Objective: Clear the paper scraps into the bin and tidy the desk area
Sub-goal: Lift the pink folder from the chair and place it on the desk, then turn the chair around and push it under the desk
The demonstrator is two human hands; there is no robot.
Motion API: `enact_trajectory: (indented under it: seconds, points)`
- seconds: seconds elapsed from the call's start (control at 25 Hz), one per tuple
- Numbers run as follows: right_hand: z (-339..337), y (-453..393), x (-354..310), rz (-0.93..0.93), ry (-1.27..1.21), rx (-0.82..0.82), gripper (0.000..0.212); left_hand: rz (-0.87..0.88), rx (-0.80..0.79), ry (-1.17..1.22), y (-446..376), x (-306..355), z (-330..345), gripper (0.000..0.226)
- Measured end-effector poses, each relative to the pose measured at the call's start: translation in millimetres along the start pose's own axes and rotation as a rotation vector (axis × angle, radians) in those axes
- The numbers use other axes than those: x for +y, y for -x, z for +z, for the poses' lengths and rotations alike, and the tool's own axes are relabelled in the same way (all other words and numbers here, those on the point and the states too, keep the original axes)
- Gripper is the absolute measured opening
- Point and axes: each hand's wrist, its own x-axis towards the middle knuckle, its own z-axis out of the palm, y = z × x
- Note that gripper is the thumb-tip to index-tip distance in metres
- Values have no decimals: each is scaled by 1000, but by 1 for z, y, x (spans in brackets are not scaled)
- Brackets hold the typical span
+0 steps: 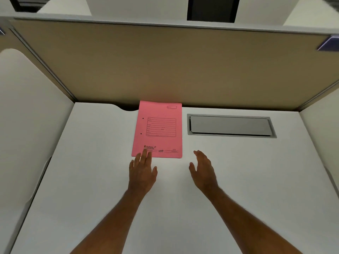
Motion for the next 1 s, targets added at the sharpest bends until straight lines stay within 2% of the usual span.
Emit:
enact_trajectory:
  seconds: [0.32, 1.0]
  points:
    - [-44, 99, 33, -82, 80, -20, 56, 17, 56, -15, 105, 46, 15, 70]
    - [-103, 353, 163, -182, 271, -86, 60, -13, 87, -89, 377, 151, 101, 70]
